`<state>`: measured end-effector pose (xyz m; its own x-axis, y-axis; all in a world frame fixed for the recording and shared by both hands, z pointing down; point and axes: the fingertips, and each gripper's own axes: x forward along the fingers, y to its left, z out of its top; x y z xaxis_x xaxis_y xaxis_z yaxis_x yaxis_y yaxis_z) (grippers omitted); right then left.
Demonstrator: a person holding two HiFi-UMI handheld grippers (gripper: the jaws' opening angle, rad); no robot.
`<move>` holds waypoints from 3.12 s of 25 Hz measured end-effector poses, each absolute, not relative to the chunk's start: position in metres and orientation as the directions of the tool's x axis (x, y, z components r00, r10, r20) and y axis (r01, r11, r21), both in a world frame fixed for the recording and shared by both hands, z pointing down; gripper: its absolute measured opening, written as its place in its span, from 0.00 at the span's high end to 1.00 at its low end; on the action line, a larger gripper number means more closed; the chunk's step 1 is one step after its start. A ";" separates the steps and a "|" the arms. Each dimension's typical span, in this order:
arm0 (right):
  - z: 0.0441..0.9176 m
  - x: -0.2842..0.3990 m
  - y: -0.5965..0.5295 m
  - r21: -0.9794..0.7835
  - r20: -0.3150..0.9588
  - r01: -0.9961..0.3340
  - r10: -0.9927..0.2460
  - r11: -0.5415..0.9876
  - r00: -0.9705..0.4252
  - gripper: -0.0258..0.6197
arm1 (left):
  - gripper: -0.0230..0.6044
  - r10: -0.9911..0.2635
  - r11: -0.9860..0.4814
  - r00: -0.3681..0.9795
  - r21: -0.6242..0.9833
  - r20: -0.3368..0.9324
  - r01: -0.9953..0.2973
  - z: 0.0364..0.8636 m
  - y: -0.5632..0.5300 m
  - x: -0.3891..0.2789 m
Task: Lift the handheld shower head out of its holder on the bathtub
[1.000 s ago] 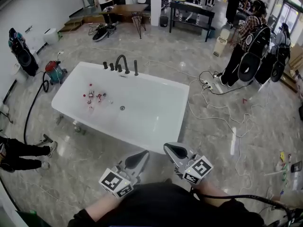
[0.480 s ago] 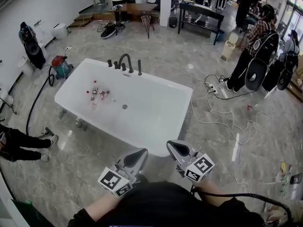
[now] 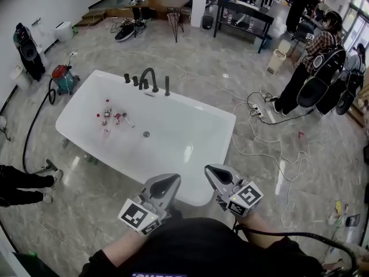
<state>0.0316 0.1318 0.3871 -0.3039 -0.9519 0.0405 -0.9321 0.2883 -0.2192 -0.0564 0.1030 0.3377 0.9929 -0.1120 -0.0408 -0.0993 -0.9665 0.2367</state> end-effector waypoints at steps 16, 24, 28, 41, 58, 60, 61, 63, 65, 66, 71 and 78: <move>0.421 0.117 -0.049 -0.267 0.072 -0.909 -0.934 0.320 -0.350 0.92 | 0.96 -0.166 -0.952 0.986 0.266 -0.027 -0.153 0.377 -0.037 0.018; 0.454 0.180 -0.090 -0.229 0.143 -0.858 -0.856 0.460 -0.497 0.84 | 0.96 -0.338 -0.904 0.941 0.273 0.011 -0.328 0.389 -0.042 0.070; 0.464 0.203 -0.114 -0.218 0.169 -0.840 -0.828 0.498 -0.535 0.78 | 0.96 -0.402 -0.879 0.915 0.272 0.024 -0.393 0.390 -0.046 0.084; 0.520 0.230 -0.265 -0.152 0.301 -0.882 -0.829 0.445 -0.470 0.69 | 0.96 -0.395 -0.874 0.918 0.290 0.043 -0.389 0.412 -0.094 0.066; 0.650 0.272 -0.469 -0.165 0.469 -0.949 -0.825 0.268 -0.315 0.65 | 0.96 -0.435 -0.829 0.895 0.343 0.100 -0.441 0.494 -0.164 0.036; 0.669 0.281 -0.488 -0.139 0.498 -0.956 -0.816 0.258 -0.293 0.65 | 0.96 -0.438 -0.823 0.893 0.352 0.104 -0.445 0.506 -0.171 0.037; 0.678 0.287 -0.497 -0.127 0.509 -0.960 -0.814 0.251 -0.280 0.64 | 0.96 -0.440 -0.820 0.892 0.358 0.105 -0.447 0.511 -0.174 0.037; 0.692 0.297 -0.512 -0.115 0.519 -0.967 -0.816 0.228 -0.254 0.64 | 0.96 -0.442 -0.816 0.891 0.365 0.106 -0.448 0.517 -0.180 0.035; 0.703 0.304 -0.526 -0.125 0.515 -0.971 -0.823 0.205 -0.240 0.63 | 0.96 -0.442 -0.815 0.890 0.365 0.109 -0.450 0.520 -0.185 0.032; 0.707 0.306 -0.533 -0.130 0.512 -0.971 -0.826 0.199 -0.237 0.62 | 0.96 -0.444 -0.814 0.889 0.365 0.111 -0.452 0.522 -0.188 0.031; 0.732 0.309 -0.559 -0.117 0.512 -0.974 -0.828 0.195 -0.227 0.62 | 0.96 -0.460 -0.805 0.879 0.359 0.124 -0.472 0.534 -0.204 0.027; 0.769 0.317 -0.588 -0.099 0.521 -0.984 -0.834 0.151 -0.180 0.62 | 0.96 -0.478 -0.789 0.864 0.354 0.159 -0.502 0.559 -0.220 0.020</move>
